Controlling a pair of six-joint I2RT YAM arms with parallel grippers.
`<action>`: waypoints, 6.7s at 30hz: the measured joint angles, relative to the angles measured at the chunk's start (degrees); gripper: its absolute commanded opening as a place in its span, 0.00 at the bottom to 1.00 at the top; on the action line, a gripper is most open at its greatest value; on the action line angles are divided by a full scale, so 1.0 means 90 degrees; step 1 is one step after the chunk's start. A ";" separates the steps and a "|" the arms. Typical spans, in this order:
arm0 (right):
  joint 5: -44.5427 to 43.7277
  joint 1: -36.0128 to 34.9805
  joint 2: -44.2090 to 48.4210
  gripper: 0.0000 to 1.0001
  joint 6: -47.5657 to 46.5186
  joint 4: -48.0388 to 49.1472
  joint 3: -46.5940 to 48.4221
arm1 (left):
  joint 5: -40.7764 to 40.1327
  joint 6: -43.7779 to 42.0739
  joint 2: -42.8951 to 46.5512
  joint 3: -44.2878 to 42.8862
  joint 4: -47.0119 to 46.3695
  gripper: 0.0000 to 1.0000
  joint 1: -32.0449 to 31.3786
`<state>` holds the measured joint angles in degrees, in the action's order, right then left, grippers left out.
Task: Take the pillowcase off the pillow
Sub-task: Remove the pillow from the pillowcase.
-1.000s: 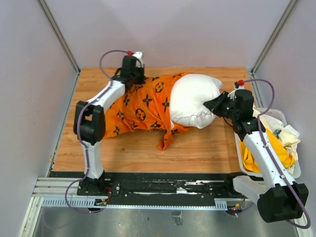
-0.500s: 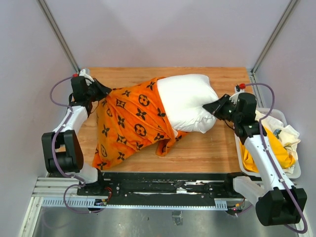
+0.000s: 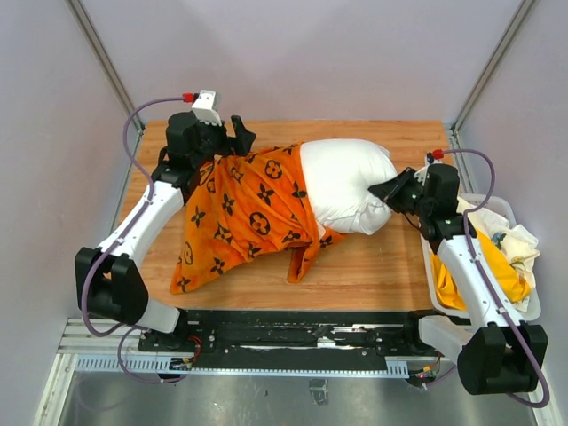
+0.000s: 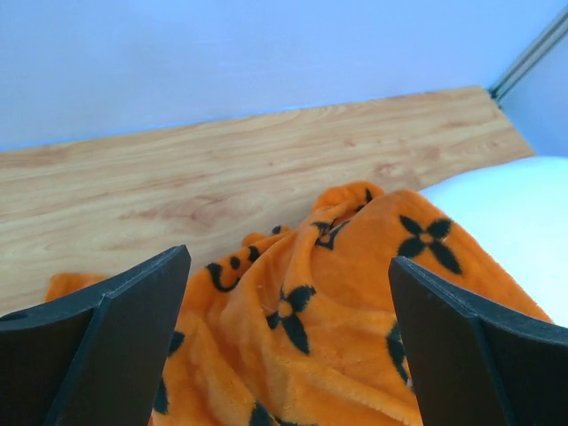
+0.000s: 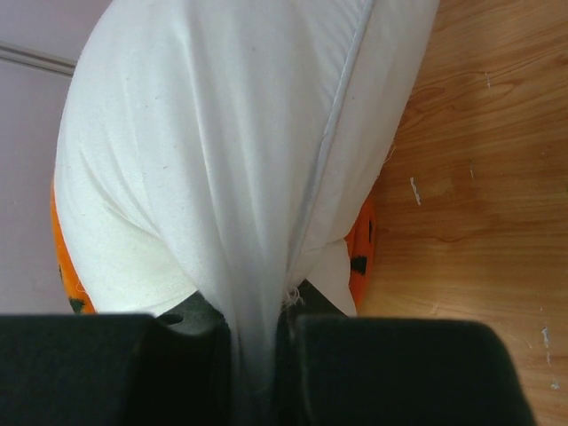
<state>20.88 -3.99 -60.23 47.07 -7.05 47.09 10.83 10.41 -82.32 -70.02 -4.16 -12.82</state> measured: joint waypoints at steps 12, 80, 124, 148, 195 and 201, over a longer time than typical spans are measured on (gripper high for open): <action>-0.0197 -0.0168 0.0274 0.01 -0.0100 -0.0107 0.0000 | -0.0070 -0.0376 -0.0401 0.0993 0.0313 0.03 -0.0104; -0.0503 0.1151 0.1911 0.01 -0.0053 -0.1226 0.0204 | -0.0010 0.0532 -0.1761 -0.1311 0.0896 0.00 0.0260; -0.1239 0.0702 0.1302 0.01 -0.0172 -0.0374 -0.0199 | 0.0772 0.2089 -0.0588 0.2475 -0.1379 0.00 0.1547; -0.1933 -0.0002 0.1435 0.01 -0.0034 -0.0532 -0.0262 | -0.0818 0.0661 0.2091 0.2110 -0.0532 0.99 -0.1899; -0.2312 -0.0430 0.1994 0.01 -0.0520 -0.1498 0.0151 | -0.2815 0.2761 0.2625 0.5251 -0.1090 0.99 -0.2871; -0.2169 -0.0296 0.1600 0.01 -0.0546 -0.1285 0.0282 | -0.2999 0.2390 0.3983 0.5180 -0.0138 0.99 -0.2747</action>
<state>1.37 -6.66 -45.82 42.15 -18.61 49.63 -16.16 31.92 -46.48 -23.40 -5.41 -37.54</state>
